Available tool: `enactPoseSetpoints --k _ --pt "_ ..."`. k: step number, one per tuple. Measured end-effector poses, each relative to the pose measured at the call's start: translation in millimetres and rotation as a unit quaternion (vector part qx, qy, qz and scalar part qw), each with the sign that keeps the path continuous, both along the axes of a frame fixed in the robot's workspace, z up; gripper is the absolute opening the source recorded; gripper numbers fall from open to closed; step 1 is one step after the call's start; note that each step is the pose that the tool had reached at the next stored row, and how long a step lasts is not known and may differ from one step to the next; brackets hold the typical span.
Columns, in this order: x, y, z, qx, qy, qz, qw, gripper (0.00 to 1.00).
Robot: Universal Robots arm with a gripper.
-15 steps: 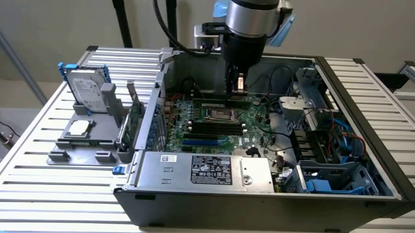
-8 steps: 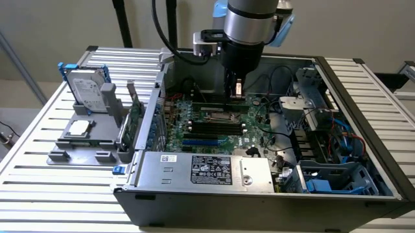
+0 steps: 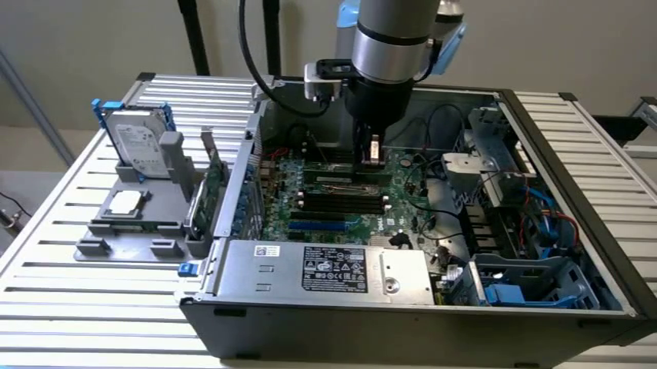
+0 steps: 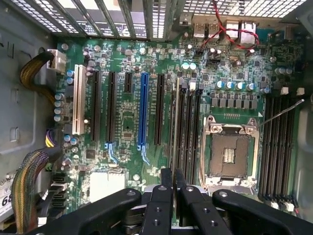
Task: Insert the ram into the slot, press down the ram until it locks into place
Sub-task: 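Insert the ram into the slot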
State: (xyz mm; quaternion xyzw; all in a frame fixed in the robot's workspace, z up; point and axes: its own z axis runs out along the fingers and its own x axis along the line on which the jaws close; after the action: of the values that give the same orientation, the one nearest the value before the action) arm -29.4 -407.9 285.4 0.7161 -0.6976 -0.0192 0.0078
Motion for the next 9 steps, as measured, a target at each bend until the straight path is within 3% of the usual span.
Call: enactPoseSetpoints --k 9 --pt "0.0 0.0 -18.1 0.0 0.0 -0.001 1.0 0.13"
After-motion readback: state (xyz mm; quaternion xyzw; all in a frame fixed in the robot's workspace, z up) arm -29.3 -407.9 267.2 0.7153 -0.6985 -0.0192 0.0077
